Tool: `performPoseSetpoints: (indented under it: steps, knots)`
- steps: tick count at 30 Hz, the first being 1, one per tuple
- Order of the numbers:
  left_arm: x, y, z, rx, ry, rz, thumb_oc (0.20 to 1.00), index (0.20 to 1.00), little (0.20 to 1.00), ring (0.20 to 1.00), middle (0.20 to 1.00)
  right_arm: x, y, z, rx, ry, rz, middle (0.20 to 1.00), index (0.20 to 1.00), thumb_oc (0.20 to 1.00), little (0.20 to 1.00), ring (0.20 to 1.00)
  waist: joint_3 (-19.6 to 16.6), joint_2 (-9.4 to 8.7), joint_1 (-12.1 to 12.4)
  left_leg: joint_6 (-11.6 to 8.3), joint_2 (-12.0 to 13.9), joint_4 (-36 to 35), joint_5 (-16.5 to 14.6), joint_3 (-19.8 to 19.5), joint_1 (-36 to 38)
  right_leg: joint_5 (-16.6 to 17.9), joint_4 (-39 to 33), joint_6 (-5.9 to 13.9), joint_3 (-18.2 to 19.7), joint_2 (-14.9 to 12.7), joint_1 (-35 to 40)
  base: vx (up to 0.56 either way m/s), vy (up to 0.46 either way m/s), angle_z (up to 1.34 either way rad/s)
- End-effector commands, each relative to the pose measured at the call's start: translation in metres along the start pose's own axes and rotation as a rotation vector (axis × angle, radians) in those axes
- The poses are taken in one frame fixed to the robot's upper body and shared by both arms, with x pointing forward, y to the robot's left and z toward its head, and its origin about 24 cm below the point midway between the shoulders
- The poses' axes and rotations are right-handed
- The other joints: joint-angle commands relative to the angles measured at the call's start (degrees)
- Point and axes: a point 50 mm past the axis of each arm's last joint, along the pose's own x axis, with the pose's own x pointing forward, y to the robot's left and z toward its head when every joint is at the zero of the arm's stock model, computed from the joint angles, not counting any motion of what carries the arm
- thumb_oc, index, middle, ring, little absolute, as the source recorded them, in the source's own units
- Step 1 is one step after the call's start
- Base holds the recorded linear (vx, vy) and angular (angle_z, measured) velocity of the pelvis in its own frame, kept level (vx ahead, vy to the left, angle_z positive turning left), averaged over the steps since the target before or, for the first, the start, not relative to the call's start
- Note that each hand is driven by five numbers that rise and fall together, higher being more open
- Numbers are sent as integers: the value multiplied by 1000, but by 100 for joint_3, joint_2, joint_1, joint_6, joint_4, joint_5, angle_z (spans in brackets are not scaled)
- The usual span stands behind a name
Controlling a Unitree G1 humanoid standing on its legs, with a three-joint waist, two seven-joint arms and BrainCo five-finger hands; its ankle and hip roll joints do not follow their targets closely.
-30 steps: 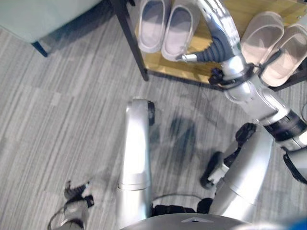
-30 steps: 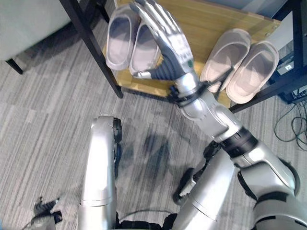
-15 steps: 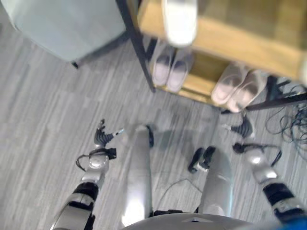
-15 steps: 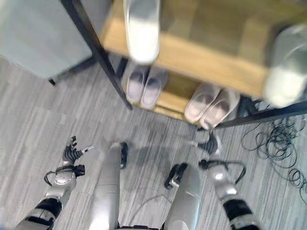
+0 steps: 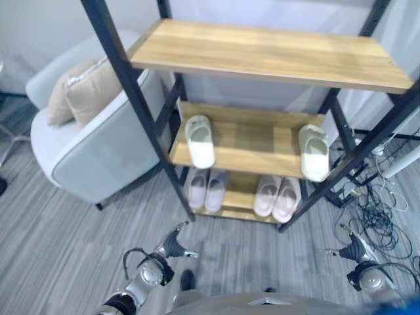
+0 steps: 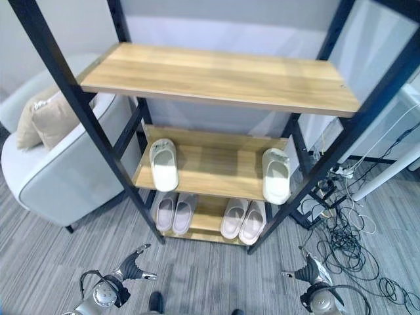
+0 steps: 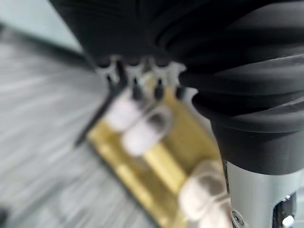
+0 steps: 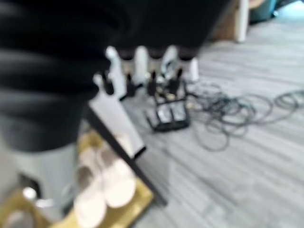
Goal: Arrange the slippers neatly on the shoe rack.
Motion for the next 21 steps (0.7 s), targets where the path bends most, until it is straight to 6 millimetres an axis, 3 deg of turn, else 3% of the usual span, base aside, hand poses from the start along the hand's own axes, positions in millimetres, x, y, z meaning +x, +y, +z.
performPoseSetpoints:
  steps: [1,5,6,7,8,9,10,14,15,16,18,19,21]
  knots:
    - [10,8,26,-32,-110,15,1000,1000,1000,1000,1000,6,-17,9,40,-35,-52,1000,1000,1000,1000,1000,324,163,132,-304,-184,82,316,28,-139,-133,369,302,-19,-436,-339,79,-151,-19]
    - [6,-1,34,-54,-162,-21,1000,1000,1000,1000,1000,-1,-2,4,69,-27,-7,1000,1000,1000,1000,1000,255,202,113,-330,-174,82,266,130,-25,-118,85,307,-7,-390,-123,50,-91,-10]
    - [11,-12,62,-177,-237,1,1000,1000,1000,1000,1000,-3,5,5,88,-22,5,1000,1000,1000,1000,1000,259,179,118,-310,-166,82,212,164,3,-120,41,290,3,-371,-62,33,-137,-6]
    - [16,-14,87,-178,-303,-13,1000,1000,1000,1000,1000,-6,16,6,92,-25,35,1000,1000,1000,1000,1000,259,158,82,-306,-144,82,172,190,18,-164,11,289,26,-341,-34,31,-137,-2]
    - [16,-14,87,-178,-303,-13,1000,1000,1000,1000,1000,-6,16,6,92,-25,35,1000,1000,1000,1000,1000,263,158,84,-306,-144,82,171,192,22,-164,11,289,28,-340,-31,41,-147,0]
    - [16,9,110,-126,-409,51,1000,1000,1000,1000,1000,-9,19,4,101,-19,38,1000,1000,1000,1000,1000,291,168,23,-284,-142,82,133,209,57,-191,11,286,82,-340,-24,33,-80,-5]
    - [15,20,120,-119,-454,90,1000,1000,1000,1000,1000,-10,19,3,102,-19,37,1000,1000,1000,1000,1000,299,185,8,-279,-145,82,123,217,59,-200,11,287,94,-338,-18,42,-96,-20]
    - [18,59,145,-57,-522,255,1000,1000,1000,1000,1000,-14,16,2,88,-27,43,1000,1000,1000,1000,1000,419,242,-112,-266,-157,82,25,299,51,-207,11,279,173,-355,-91,12,-16,-10]
    - [18,59,145,-57,-522,256,1000,1000,1000,1000,1000,-14,16,2,87,-28,42,1000,1000,1000,1000,1000,423,245,-107,-265,-157,82,24,304,53,-206,11,279,178,-356,-93,11,-17,-11]
    - [20,78,166,-60,-575,325,1000,1000,1000,1000,1000,-18,17,-3,84,-14,55,1000,1000,1000,1000,1000,479,281,-178,-255,-162,82,-33,344,28,-198,11,281,243,-370,-163,0,-11,-20]
    - [21,90,175,-53,-601,368,1000,1000,1000,1000,1000,-18,16,-6,73,-9,58,1000,1000,1000,1000,1000,516,306,-206,-253,-162,82,-42,368,6,-195,11,282,274,-369,-212,-13,-7,-18]
    - [22,115,193,-18,-633,473,1000,1000,1000,1000,1000,-21,17,-11,57,5,70,1000,1000,1000,1000,1000,603,357,-286,-250,-158,82,-56,403,-44,-179,11,290,335,-371,-318,-25,2,-14]
    - [25,135,202,16,-624,555,1000,1000,1000,1000,1000,-24,15,-15,45,9,74,1000,1000,1000,1000,1000,658,393,-338,-250,-146,82,-58,448,-71,-164,11,291,392,-372,-404,-14,-3,-22]
